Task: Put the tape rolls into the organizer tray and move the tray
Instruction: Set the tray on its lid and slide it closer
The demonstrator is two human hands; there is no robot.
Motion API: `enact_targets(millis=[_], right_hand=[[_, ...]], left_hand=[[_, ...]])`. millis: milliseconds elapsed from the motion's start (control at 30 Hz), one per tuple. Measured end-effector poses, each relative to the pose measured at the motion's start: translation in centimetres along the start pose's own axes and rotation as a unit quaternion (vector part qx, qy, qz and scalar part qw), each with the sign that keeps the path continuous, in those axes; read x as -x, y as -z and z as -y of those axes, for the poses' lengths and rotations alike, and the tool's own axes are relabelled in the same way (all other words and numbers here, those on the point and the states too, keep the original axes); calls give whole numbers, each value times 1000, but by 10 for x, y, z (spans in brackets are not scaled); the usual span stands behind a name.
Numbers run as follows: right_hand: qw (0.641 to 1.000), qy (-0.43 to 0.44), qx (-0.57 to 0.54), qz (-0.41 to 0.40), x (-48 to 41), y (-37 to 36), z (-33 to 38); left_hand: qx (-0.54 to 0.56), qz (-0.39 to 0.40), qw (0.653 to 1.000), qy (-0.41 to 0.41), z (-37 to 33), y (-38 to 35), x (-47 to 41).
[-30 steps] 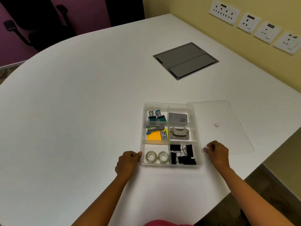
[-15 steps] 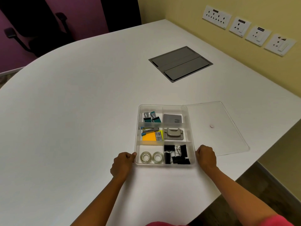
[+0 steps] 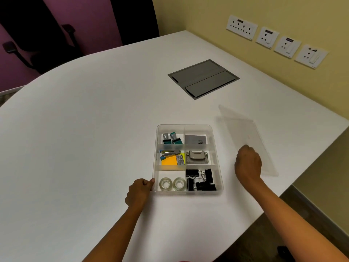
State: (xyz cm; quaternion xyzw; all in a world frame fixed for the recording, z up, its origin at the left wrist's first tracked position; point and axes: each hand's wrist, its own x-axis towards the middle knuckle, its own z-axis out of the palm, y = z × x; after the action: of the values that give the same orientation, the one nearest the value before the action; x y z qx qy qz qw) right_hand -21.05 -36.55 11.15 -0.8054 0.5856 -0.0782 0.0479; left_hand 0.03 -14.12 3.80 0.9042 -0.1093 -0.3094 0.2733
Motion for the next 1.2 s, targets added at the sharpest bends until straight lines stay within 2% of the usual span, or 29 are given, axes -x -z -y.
enact_targets(millis=[133, 233, 333, 400, 467, 567, 700, 800, 933, 1033, 1100, 1200], right_hand=[[988, -4, -93, -121, -1, 41, 9], [967, 33, -157, -200, 16, 59, 21], [941, 76, -233, -233, 37, 68, 36], [918, 75, -310, -236, 46, 73, 44], [892, 50, -396, -211, 51, 76, 50], [849, -27, -512, -125, 54, 70, 54], [760, -113, -639, 28, 58, 44, 51], [710, -177, -673, 106, 61, 19, 42], [670, -282, -664, 174, 58, -11, 21], [636, -342, -662, 200, 57, -28, 7], [638, -360, -648, 209, 57, -35, 0], [686, -355, -597, 216, 57, -41, -7]], left_hand=[[-4, -2, 1000, -1, 0, -1, -1], [-10, -9, 1000, -4, 0, -2, -1], [-11, -16, 1000, -9, 1, -4, -1], [-2, -8, 1000, -19, 1, -6, -1], [15, 4, 999, -38, 1, -7, -2], [54, 12, 996, -65, 3, -8, -1], [116, 18, 992, -57, 9, -6, 5], [183, 40, 982, -3, 10, -1, 7], [282, 114, 950, 72, 11, 9, 5], [277, 140, 948, 72, 14, 14, 4], [265, 142, 951, 68, 15, 15, 3], [242, 137, 959, 56, 15, 13, 0]])
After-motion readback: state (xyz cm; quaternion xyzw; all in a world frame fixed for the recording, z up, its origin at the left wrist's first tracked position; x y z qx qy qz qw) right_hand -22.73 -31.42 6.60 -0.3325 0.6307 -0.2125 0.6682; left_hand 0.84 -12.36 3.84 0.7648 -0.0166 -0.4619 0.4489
